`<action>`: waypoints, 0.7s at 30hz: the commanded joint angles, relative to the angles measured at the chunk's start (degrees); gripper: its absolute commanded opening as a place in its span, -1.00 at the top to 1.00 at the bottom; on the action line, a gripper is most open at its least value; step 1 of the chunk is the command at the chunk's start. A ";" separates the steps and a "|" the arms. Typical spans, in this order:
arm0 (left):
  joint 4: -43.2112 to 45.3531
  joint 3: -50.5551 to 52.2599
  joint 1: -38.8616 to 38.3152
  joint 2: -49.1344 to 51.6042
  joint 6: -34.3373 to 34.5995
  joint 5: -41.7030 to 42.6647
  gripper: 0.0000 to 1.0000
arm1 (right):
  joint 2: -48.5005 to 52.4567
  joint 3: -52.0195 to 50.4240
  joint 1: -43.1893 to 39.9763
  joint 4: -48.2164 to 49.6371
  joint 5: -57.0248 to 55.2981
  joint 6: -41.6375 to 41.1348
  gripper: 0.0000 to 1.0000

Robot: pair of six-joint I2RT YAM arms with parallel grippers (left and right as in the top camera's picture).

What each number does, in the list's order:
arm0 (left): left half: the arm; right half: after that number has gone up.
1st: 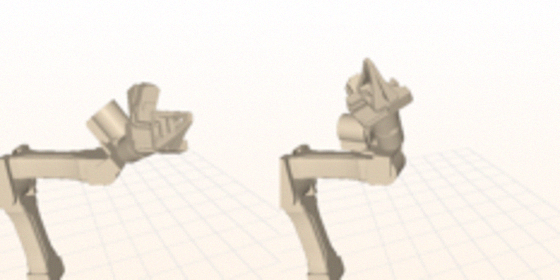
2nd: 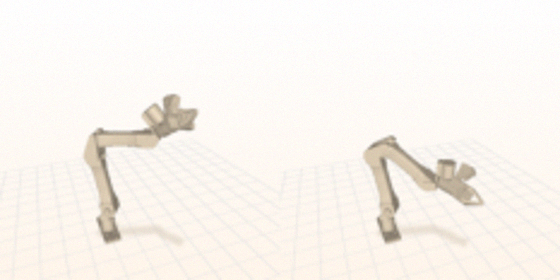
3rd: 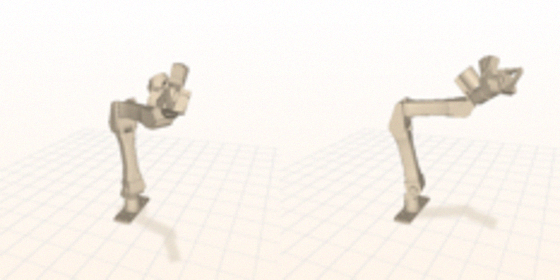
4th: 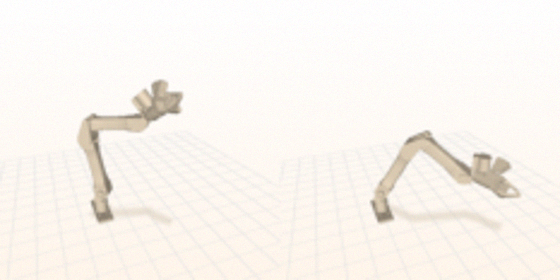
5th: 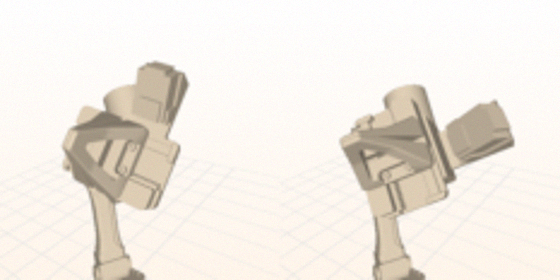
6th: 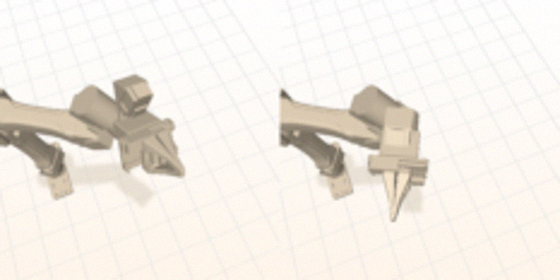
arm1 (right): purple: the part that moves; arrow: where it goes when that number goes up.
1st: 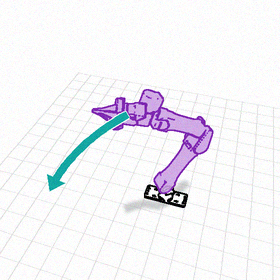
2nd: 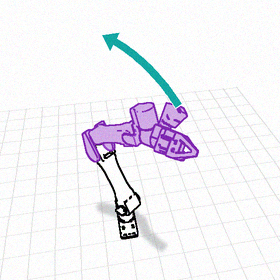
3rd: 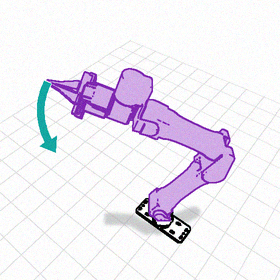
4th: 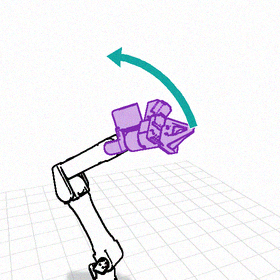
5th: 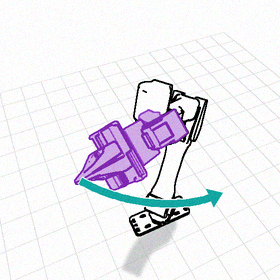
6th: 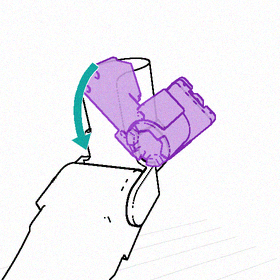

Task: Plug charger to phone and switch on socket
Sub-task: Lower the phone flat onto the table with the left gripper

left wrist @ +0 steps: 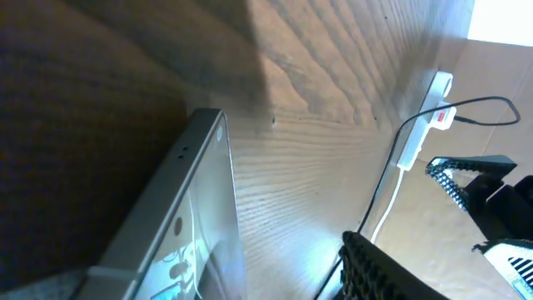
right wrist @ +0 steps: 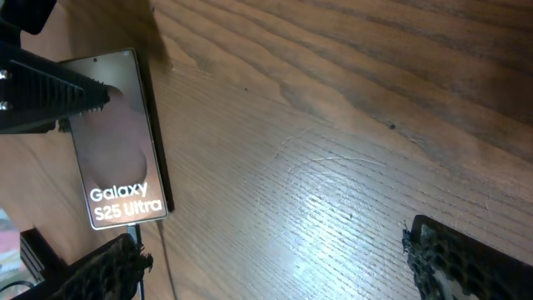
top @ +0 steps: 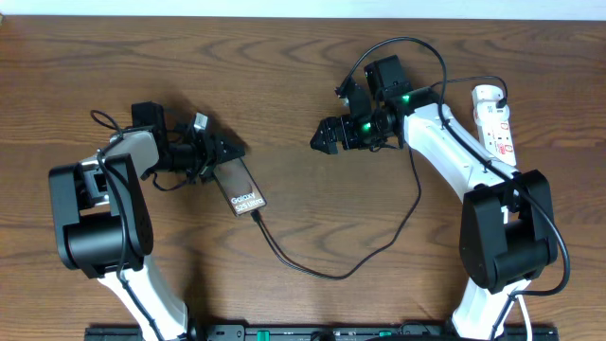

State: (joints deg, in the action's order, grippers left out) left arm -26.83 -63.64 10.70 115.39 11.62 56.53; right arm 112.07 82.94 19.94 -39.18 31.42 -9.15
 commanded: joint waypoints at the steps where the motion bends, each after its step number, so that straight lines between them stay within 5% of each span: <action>1: -1.88 0.70 -0.26 0.70 4.00 -12.02 -0.18 | -1.07 0.79 -0.24 -0.13 -0.02 0.00 -0.99; 21: -6.84 0.70 -0.02 0.70 8.66 -19.06 -0.27 | -1.07 0.81 -0.24 -0.13 -0.02 0.02 -0.99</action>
State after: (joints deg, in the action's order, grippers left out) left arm -32.25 -64.77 10.44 113.45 19.73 48.95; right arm 112.07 82.94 19.94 -39.20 31.42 -9.17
